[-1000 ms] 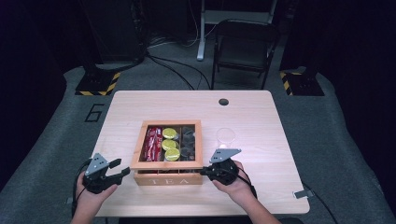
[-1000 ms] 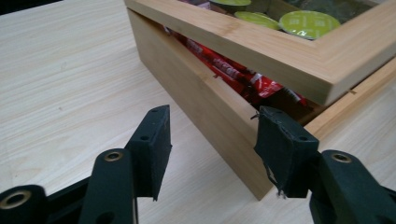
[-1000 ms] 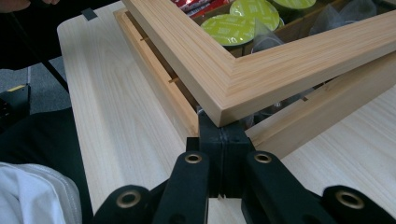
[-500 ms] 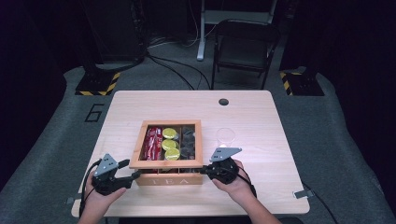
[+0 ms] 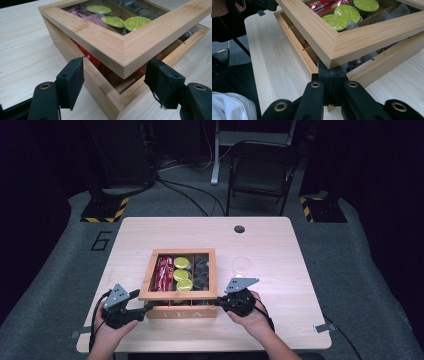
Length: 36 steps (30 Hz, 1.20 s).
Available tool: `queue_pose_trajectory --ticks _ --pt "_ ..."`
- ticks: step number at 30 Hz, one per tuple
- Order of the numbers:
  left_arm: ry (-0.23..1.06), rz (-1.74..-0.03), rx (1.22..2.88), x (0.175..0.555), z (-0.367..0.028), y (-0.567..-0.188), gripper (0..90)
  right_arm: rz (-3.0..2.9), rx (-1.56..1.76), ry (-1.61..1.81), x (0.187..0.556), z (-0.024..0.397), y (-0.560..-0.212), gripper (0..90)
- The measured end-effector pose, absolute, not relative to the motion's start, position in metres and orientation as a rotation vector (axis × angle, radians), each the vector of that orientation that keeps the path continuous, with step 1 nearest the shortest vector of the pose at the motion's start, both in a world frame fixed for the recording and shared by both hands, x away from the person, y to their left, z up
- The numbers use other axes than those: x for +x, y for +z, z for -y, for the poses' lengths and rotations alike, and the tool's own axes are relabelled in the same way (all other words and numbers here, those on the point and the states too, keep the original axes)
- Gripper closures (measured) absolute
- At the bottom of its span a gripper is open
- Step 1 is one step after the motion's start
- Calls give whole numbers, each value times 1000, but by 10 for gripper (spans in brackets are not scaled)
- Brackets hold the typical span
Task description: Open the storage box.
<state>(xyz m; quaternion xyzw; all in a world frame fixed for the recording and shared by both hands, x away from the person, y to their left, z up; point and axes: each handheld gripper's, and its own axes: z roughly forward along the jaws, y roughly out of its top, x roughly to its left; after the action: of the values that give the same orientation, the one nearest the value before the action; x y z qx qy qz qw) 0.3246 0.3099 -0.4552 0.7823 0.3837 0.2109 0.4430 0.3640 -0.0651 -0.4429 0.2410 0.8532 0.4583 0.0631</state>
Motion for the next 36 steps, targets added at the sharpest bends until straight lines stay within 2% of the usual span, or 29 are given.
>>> queue_pose_trajectory --ticks 9,12,23,25,36 --pt "546 -969 1910 325 -312 -452 360 -2577 741 1384 364 64 -444 897" --pt "550 -942 1928 325 -311 -451 414 -2575 751 1385 363 64 -444 896" --pt "564 -946 1959 327 -309 -448 413 -2553 766 1391 362 67 -444 865" --pt "568 -953 1953 327 -308 -448 411 -2536 780 1398 362 69 -443 832" --pt "622 -949 1924 328 -306 -442 402 -2423 819 1399 361 74 -440 524"
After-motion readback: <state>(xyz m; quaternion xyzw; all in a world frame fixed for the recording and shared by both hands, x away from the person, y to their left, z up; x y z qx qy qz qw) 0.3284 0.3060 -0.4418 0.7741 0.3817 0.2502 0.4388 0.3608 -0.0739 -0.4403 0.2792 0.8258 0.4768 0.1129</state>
